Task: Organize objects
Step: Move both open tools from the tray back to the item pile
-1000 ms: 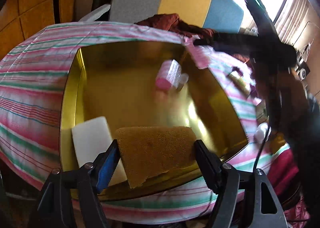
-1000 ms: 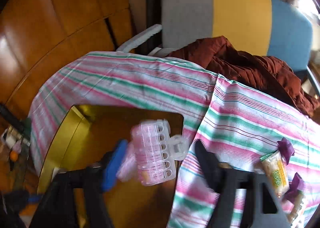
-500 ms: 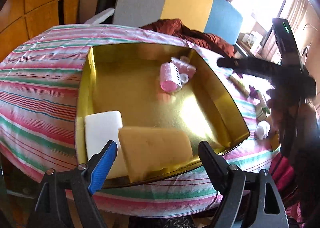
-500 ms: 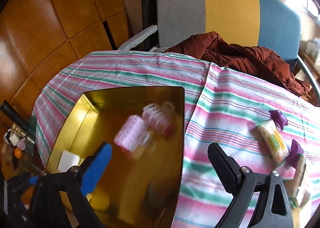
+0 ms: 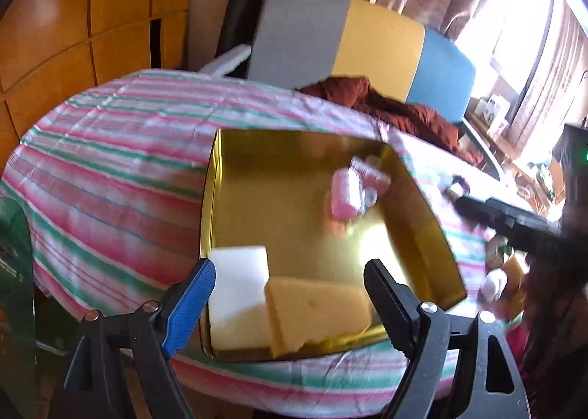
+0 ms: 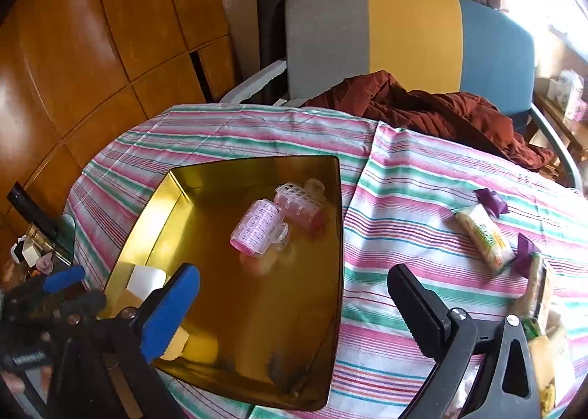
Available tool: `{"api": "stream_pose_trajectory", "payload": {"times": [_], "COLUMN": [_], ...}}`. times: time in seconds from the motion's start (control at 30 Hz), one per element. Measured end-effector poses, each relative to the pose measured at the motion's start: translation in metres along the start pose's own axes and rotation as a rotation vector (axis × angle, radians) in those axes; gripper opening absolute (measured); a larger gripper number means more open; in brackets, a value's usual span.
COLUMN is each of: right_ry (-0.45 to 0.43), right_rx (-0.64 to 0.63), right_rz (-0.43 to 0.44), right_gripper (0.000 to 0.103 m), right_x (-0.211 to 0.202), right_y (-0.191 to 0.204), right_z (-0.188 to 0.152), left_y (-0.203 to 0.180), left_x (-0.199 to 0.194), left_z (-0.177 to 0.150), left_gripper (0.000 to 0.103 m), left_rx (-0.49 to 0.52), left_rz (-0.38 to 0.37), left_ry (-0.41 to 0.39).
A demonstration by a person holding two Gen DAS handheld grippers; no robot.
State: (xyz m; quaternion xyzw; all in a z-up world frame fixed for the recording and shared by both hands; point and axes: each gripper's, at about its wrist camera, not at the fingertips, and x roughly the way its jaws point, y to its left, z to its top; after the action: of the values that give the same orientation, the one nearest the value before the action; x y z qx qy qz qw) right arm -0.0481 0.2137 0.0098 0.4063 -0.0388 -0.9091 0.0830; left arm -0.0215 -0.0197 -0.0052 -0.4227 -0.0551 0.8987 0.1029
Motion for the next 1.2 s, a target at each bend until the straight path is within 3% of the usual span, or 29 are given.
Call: {"api": "stream_pose_trajectory", "payload": {"times": [0.13, 0.33, 0.63, 1.2], "right_ry": [-0.024, -0.034, -0.067, -0.069], "right_rx": [0.005, -0.030, -0.001, 0.090], "right_rz": [-0.002, -0.048, -0.081, -0.202], "right_gripper": [0.103, 0.103, 0.103, 0.103], "right_x": [-0.008, -0.017, -0.030, -0.042], "right_y": [0.003, 0.009, -0.004, -0.077], "right_z": [-0.004, -0.012, -0.017, -0.023], "left_y": [-0.013, -0.026, -0.050, -0.080], "left_x": [-0.008, -0.008, -0.020, -0.007], "left_z": [0.001, -0.004, 0.000, 0.000], "left_gripper": [0.085, 0.084, 0.084, 0.084], "left_rx": [0.028, 0.056, 0.126, 0.212], "left_rz": [0.029, 0.062, 0.062, 0.044], "left_ry": [-0.044, -0.036, -0.098, -0.064]}}
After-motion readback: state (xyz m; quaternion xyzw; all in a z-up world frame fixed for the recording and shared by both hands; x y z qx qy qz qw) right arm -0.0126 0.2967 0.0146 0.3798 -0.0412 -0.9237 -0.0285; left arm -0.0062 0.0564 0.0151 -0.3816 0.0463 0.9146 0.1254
